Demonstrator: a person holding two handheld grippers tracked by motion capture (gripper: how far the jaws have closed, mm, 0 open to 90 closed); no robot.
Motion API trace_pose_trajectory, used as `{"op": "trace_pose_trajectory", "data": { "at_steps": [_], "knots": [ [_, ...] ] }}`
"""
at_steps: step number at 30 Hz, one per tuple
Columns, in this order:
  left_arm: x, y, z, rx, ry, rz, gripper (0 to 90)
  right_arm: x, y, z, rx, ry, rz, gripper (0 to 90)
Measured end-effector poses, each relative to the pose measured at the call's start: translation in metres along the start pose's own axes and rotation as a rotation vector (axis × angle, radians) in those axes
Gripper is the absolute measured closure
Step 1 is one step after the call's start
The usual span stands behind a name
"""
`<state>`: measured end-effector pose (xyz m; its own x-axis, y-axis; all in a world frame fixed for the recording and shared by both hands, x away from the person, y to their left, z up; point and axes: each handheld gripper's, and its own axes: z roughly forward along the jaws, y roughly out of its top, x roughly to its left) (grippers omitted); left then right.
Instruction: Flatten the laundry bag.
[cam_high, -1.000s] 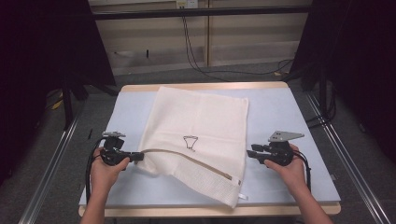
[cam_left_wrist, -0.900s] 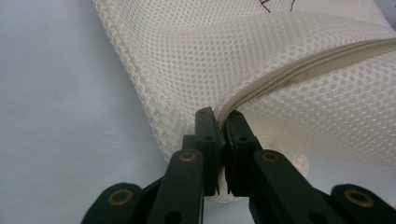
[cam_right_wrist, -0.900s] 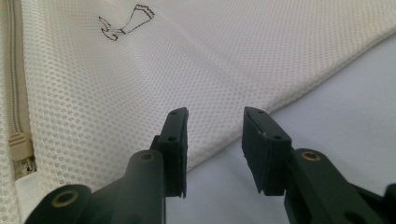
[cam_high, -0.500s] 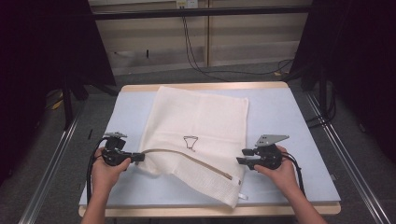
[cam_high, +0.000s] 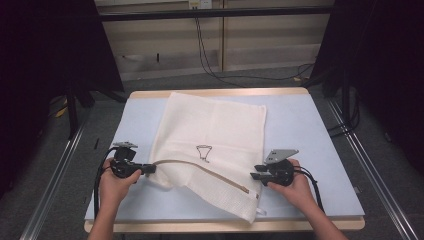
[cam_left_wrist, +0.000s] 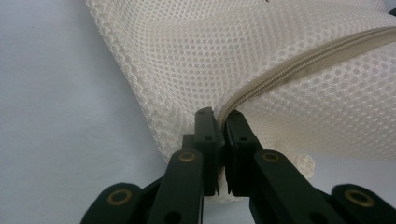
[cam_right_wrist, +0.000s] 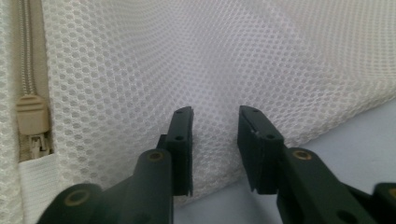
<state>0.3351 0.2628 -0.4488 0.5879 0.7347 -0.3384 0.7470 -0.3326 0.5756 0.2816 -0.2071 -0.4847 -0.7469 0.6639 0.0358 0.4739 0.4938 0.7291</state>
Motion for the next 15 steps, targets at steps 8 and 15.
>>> {"op": "trace_pose_trajectory", "data": {
  "at_steps": [8, 15],
  "knots": [
    [-0.0001, 0.0002, -0.0011, -0.002, -0.001, 0.01, 85.2, 0.0, 0.0026, 0.0003, 0.016, 0.041, 0.041, 90.0],
    [-0.0017, 0.0024, -0.0023, -0.018, -0.013, 0.018, 85.2, -0.0025, 0.007, -0.0002, 0.032, -0.004, 0.033, 90.0]
  ]
}}
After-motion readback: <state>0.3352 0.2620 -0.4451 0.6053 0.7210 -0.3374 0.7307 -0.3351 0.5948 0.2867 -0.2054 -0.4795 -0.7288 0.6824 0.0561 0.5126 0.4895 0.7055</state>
